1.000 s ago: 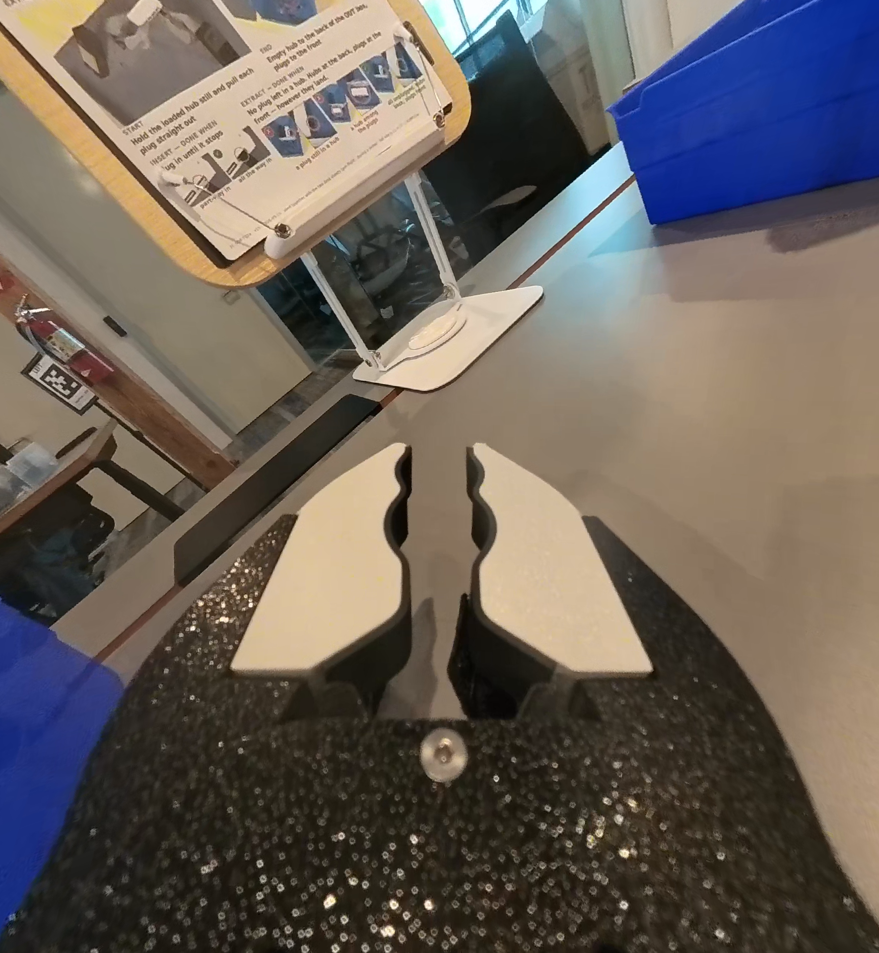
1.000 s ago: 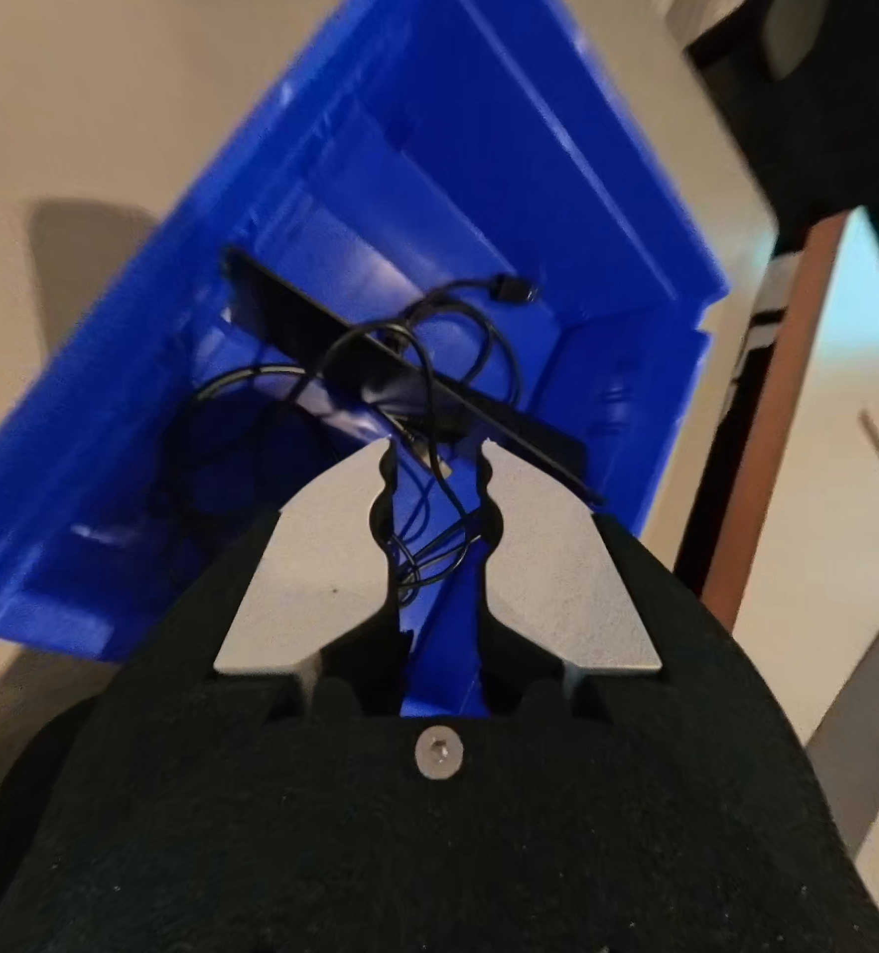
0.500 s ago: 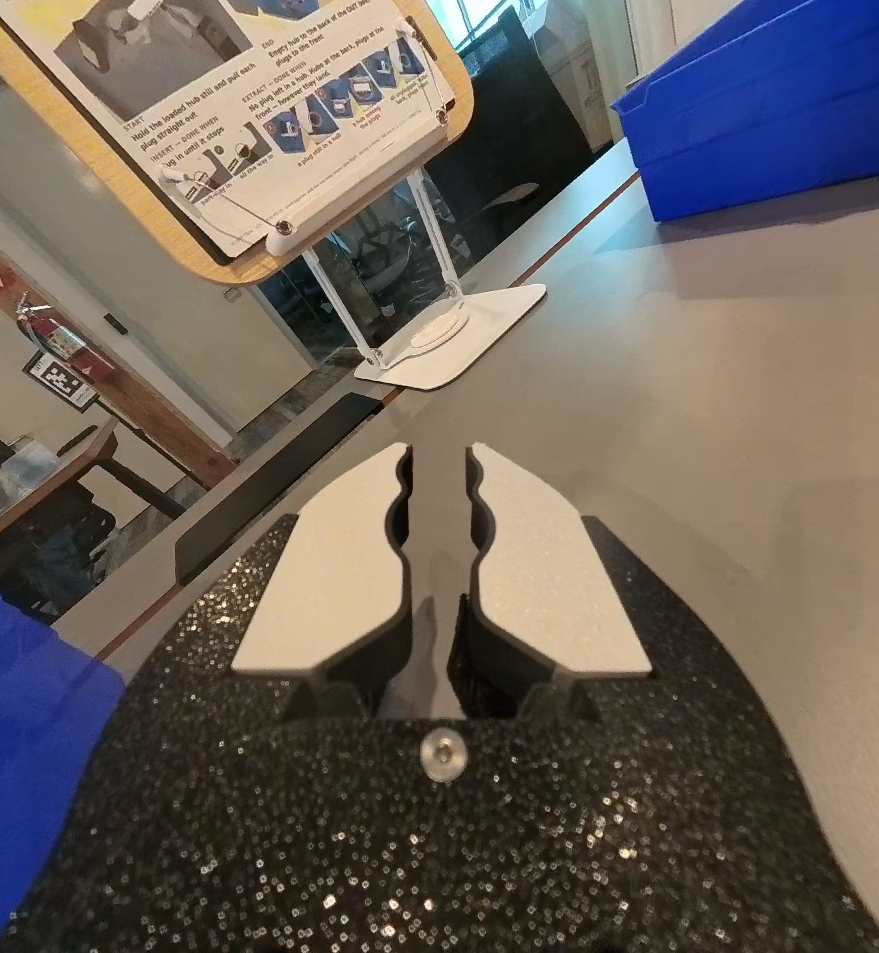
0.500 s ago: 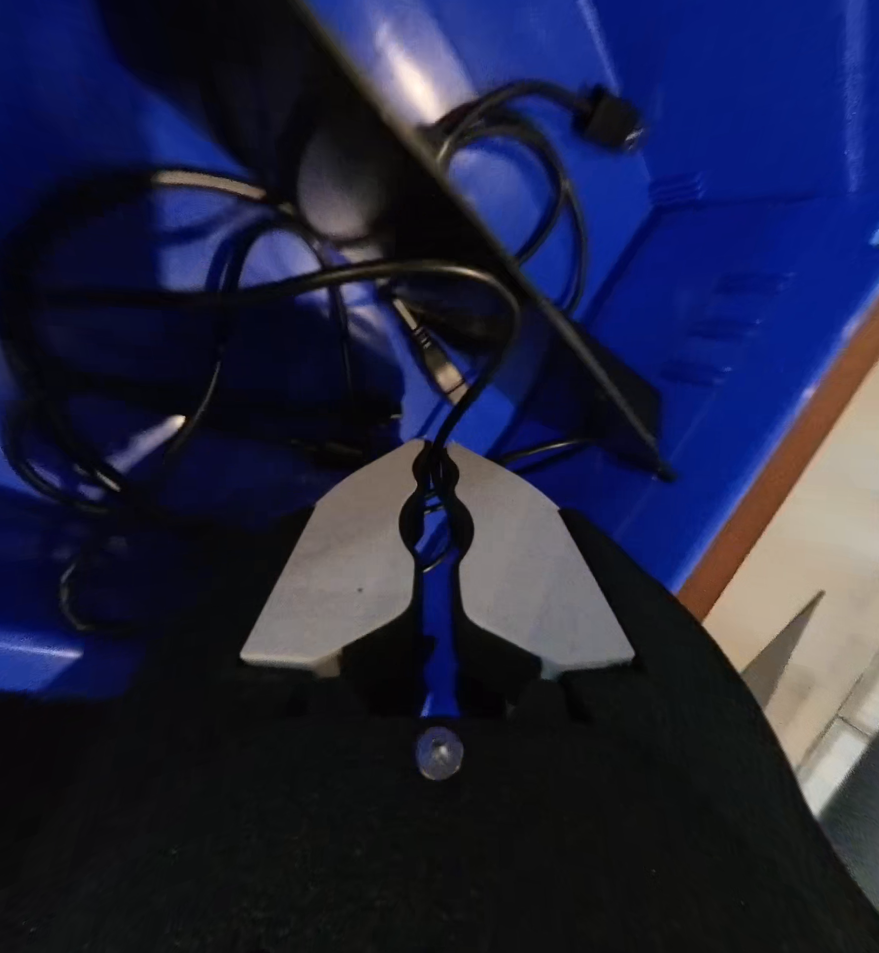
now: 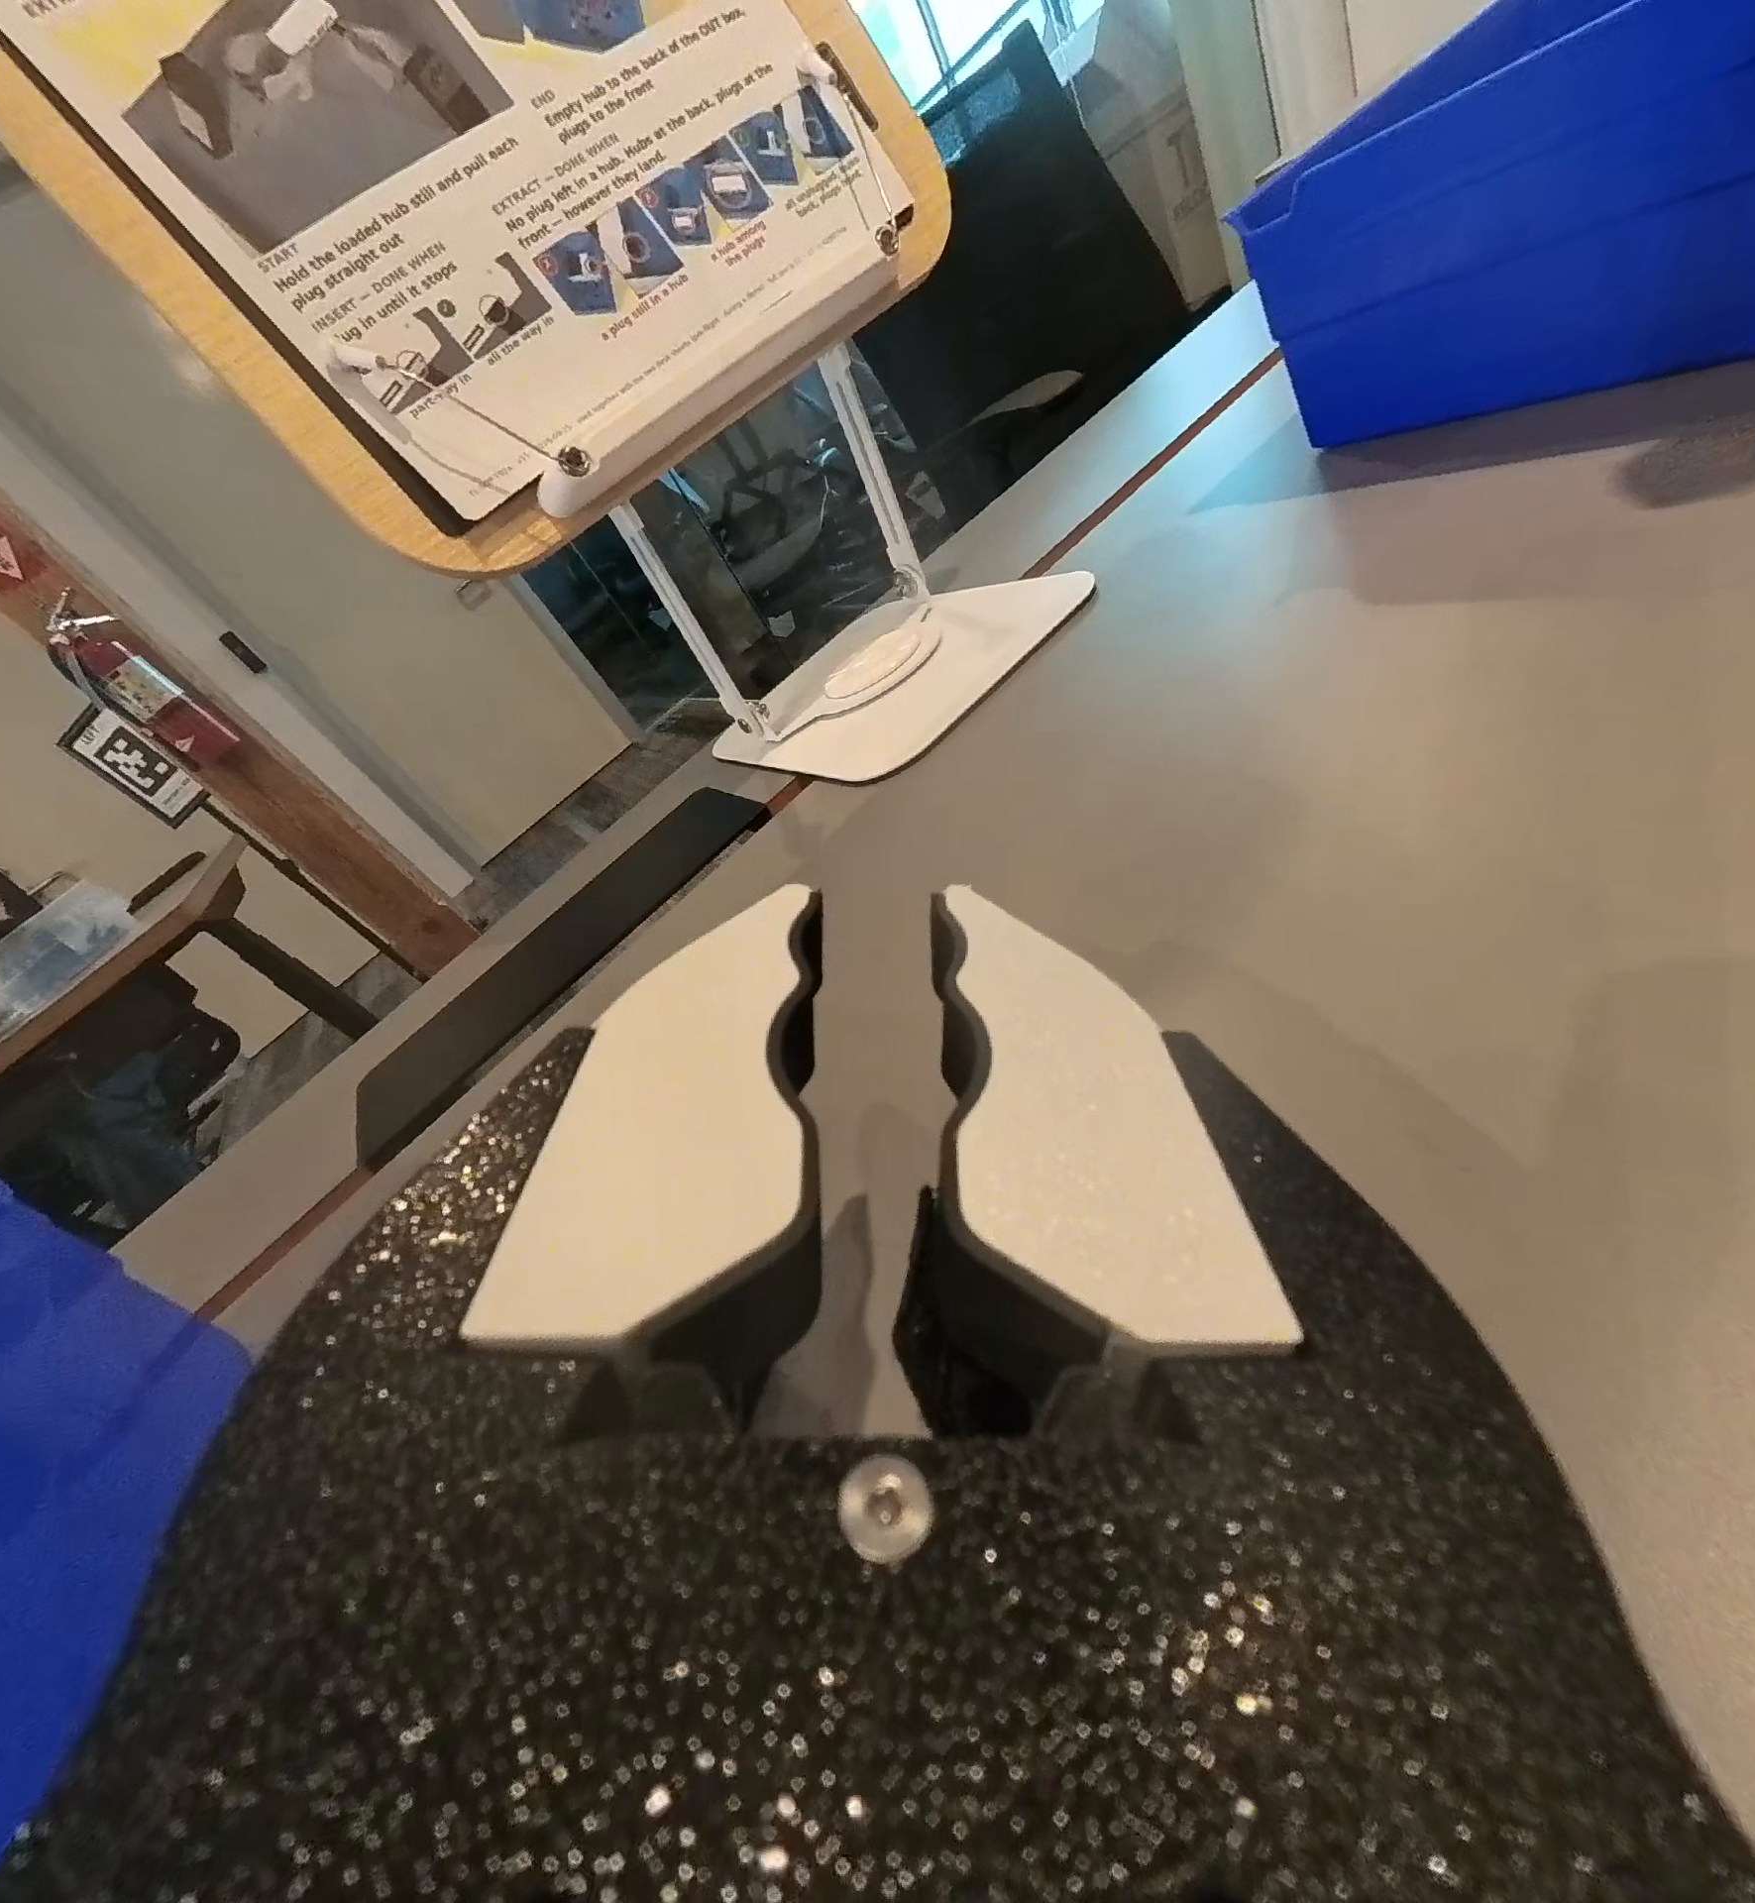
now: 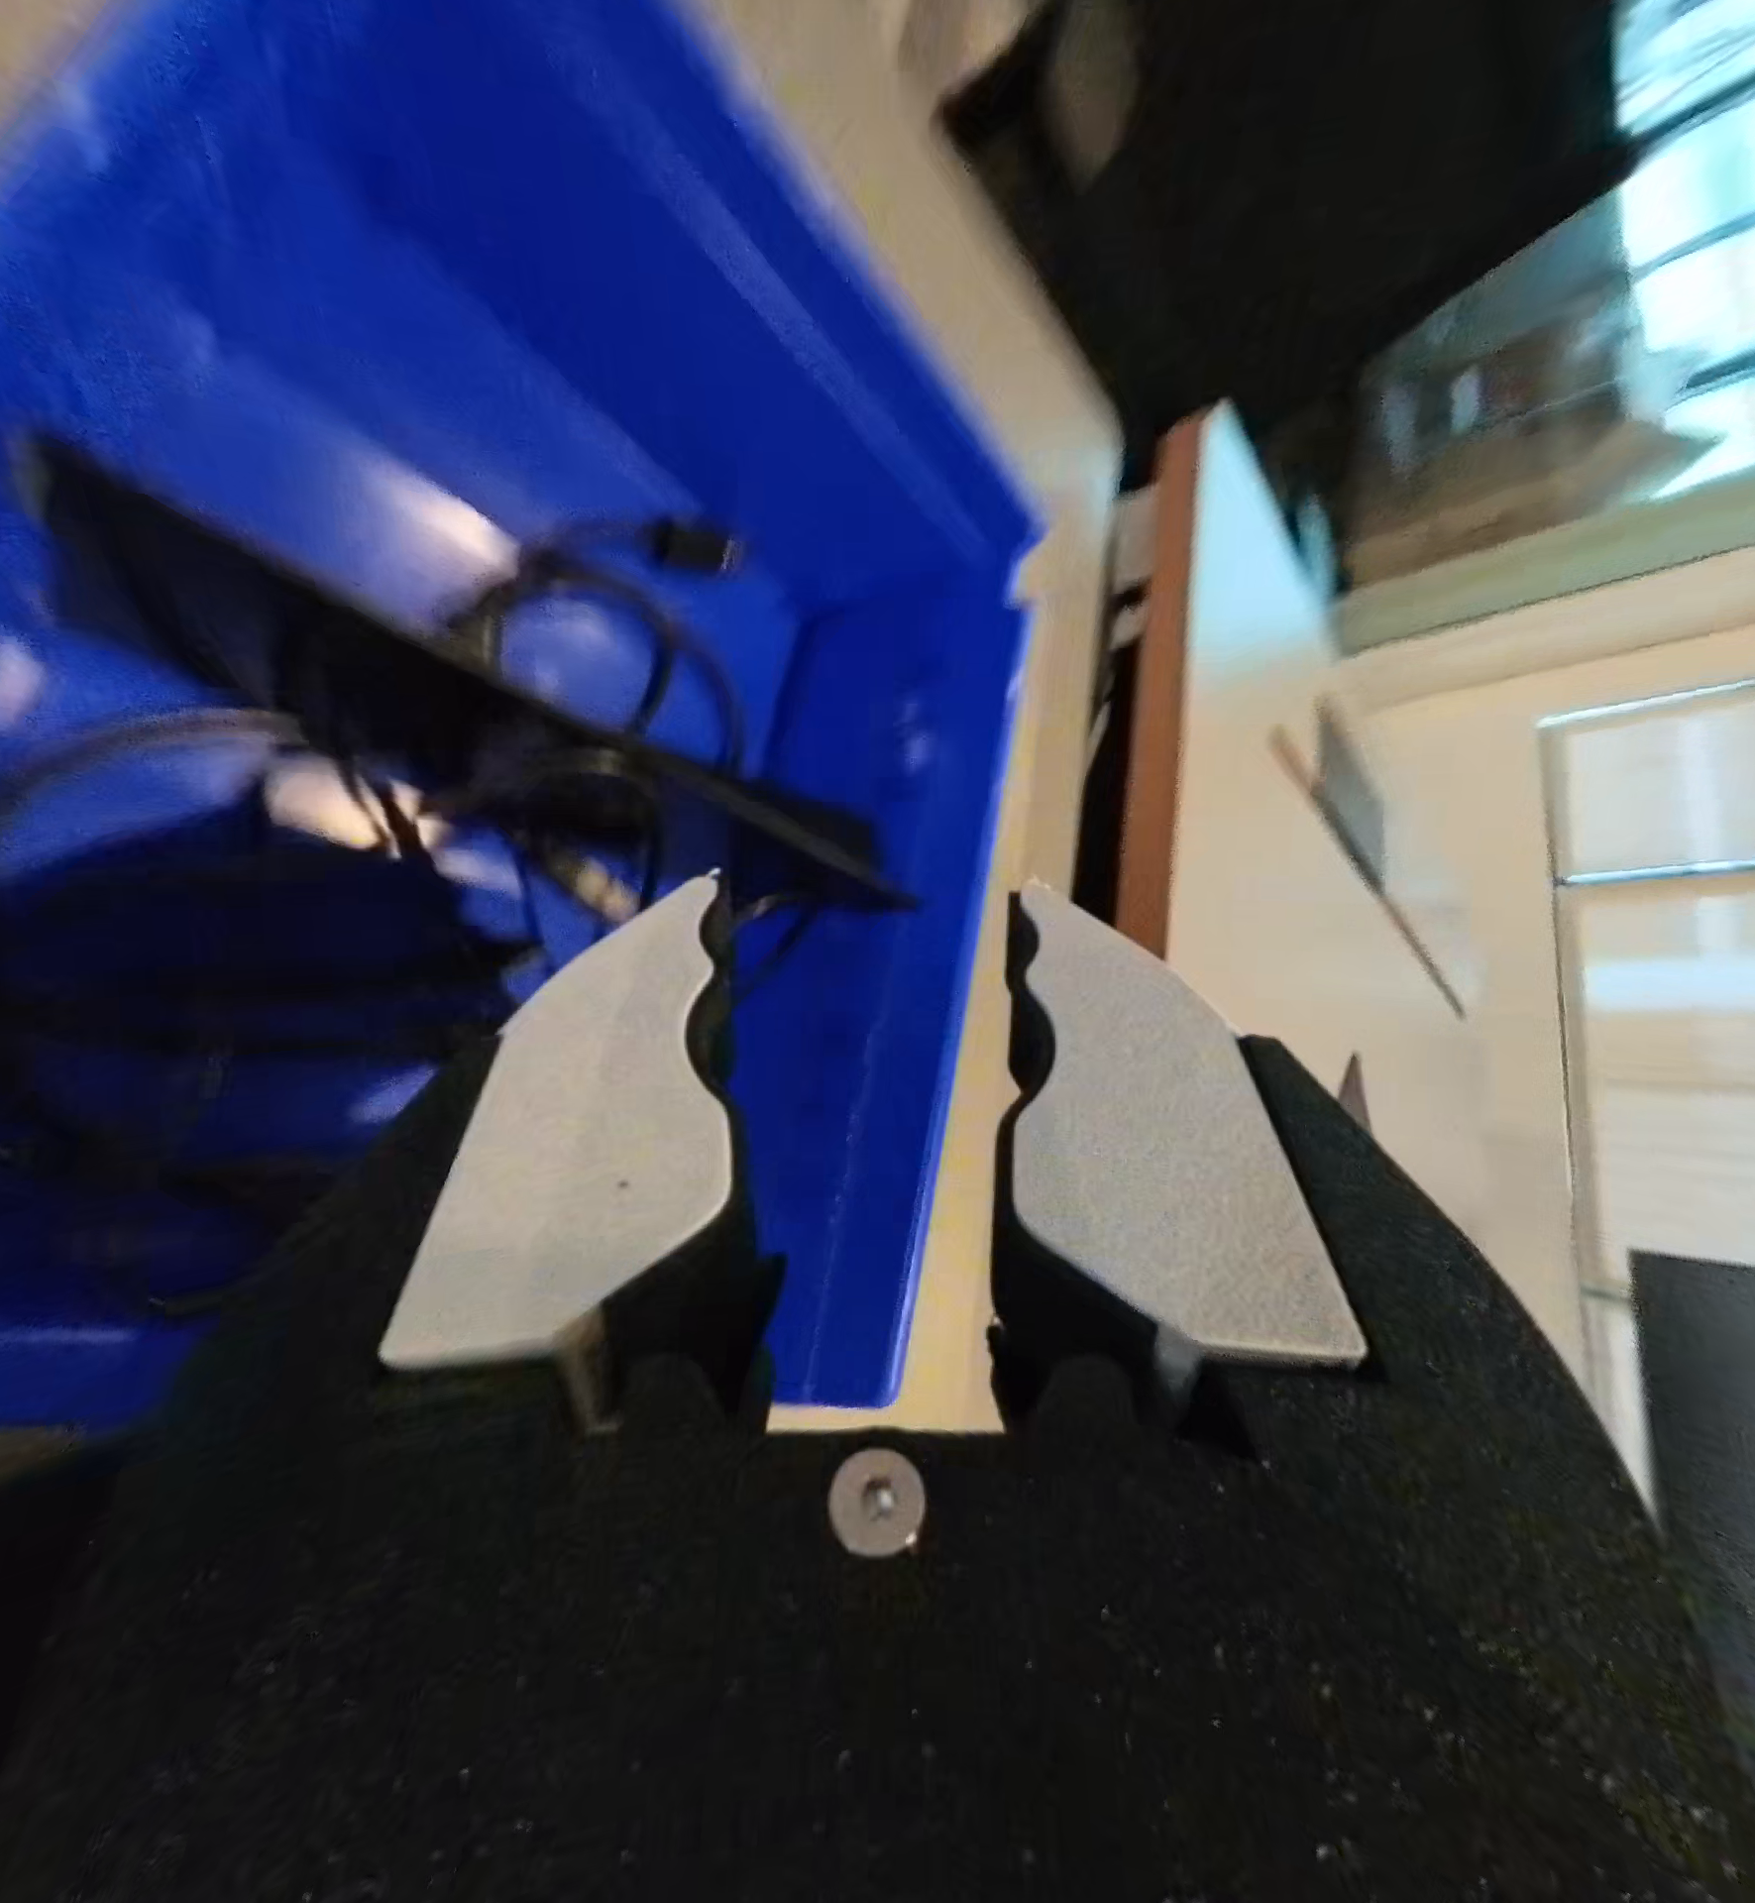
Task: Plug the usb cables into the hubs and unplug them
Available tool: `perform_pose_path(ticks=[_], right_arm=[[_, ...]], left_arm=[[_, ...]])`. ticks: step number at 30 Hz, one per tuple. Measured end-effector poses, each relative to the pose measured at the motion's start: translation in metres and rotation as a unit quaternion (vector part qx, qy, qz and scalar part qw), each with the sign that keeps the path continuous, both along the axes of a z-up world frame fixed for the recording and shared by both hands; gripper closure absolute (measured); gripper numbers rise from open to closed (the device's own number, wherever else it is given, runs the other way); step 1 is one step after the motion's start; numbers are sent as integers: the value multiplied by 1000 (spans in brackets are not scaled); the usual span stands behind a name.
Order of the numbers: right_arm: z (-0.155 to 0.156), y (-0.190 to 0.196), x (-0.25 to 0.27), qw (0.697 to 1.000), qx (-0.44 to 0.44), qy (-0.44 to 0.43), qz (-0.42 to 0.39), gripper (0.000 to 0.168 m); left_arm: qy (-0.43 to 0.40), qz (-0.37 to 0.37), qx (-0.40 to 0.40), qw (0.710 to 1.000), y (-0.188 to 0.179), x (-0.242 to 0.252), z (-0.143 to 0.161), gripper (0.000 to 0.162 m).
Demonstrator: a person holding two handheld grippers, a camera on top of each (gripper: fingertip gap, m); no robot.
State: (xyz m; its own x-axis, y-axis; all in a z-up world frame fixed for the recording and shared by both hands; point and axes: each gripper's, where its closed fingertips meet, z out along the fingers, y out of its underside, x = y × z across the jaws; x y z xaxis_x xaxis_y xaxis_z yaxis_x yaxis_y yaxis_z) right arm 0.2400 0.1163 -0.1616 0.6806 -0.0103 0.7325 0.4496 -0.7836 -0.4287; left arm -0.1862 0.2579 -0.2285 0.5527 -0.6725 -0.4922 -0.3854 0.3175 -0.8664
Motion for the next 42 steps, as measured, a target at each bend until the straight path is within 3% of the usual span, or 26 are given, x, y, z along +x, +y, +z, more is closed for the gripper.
perform_pose_path(ticks=[3,6,8,11,14,17,20,22,26,29,32,34,39,42], right_arm=[[50,16,-63,986,144,29,84,118],[67,31,-167,930,227,155,244,124],[49,38,-227,894,200,245,318,116],[7,50,-287,853,155,312,388,101],[-25,64,-314,828,159,343,415,99],[-35,67,-327,796,193,379,430,99],[-43,61,-336,776,200,398,447,100],[-50,60,-337,778,198,394,448,101],[-55,56,-344,769,187,411,453,102],[-57,55,-346,766,188,414,454,106],[-60,56,-344,770,186,411,452,108],[-62,57,-344,769,181,416,450,109],[-65,58,-343,767,179,426,445,112],[-68,59,-343,766,173,434,442,113]], left_arm=[[-4,0,-5,1000,0,0,1,141],[-23,7,-31,999,3,-2,2,135],[-54,8,-56,997,5,-7,7,132],[-123,13,-85,989,7,-19,28,127],[-157,40,-82,983,6,-45,61,121],[-176,110,-68,976,0,-96,91,116],[-151,181,-84,968,3,-156,97,102],[-66,177,-84,978,7,-183,95,78],[185,188,-44,964,38,-236,86,81],[393,162,-74,902,62,-265,52,80],[565,112,-107,810,73,-291,7,75],[633,73,-90,765,78,-297,-13,76],[697,36,-19,716,93,-288,-36,84],[744,41,47,665,106,-289,-44,95]])
